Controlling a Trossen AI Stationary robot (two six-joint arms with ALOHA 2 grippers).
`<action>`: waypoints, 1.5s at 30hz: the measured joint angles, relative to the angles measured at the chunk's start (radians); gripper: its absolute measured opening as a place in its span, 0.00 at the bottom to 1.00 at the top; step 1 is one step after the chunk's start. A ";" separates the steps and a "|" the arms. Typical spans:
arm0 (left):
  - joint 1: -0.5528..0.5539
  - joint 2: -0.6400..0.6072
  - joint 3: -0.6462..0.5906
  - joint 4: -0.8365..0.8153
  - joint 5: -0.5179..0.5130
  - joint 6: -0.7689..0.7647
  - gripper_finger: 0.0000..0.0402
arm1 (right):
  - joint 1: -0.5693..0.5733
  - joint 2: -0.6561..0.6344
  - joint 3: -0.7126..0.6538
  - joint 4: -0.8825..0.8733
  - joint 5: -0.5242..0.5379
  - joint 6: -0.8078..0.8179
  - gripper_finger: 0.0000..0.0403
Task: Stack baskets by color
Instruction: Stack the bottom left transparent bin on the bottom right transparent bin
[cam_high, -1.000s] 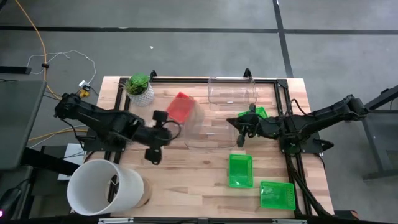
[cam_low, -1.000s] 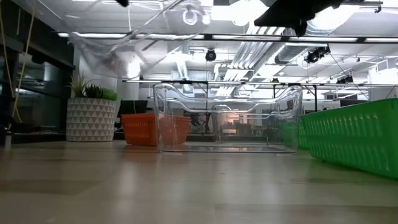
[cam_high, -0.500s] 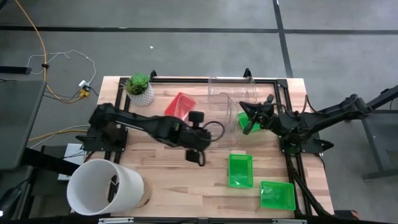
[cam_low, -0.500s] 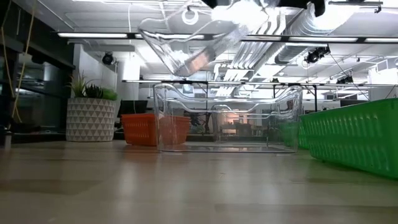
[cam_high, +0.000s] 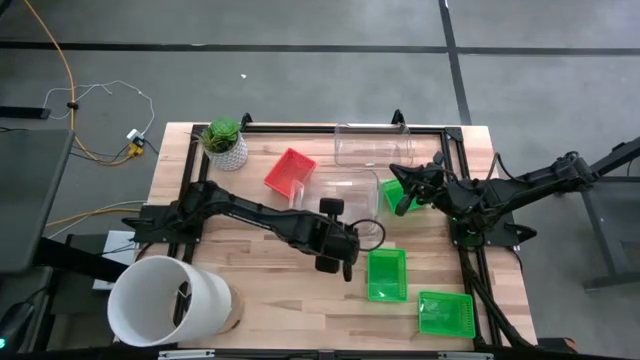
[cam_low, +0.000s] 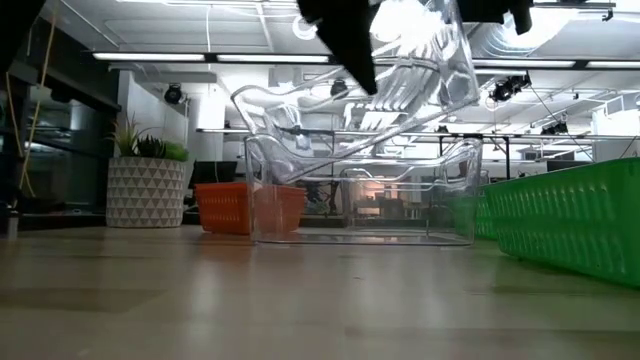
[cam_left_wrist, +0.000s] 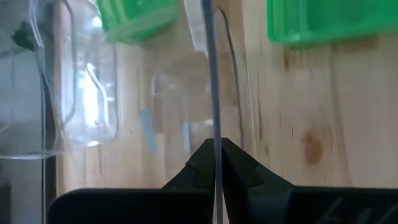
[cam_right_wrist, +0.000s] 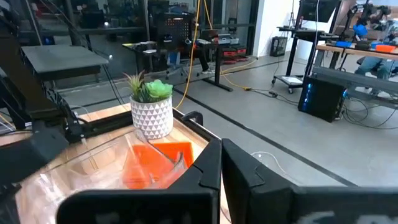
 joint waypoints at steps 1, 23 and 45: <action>0.000 0.004 0.000 -0.020 0.005 -0.004 0.00 | 0.000 0.000 0.000 -0.002 0.000 0.009 0.00; 0.000 0.008 -0.009 -0.238 0.107 -0.211 0.00 | 0.000 0.000 0.000 -0.035 0.008 0.052 0.00; 0.000 0.008 -0.010 -0.210 0.205 -0.154 0.22 | -0.001 0.000 0.000 -0.034 0.015 0.067 0.00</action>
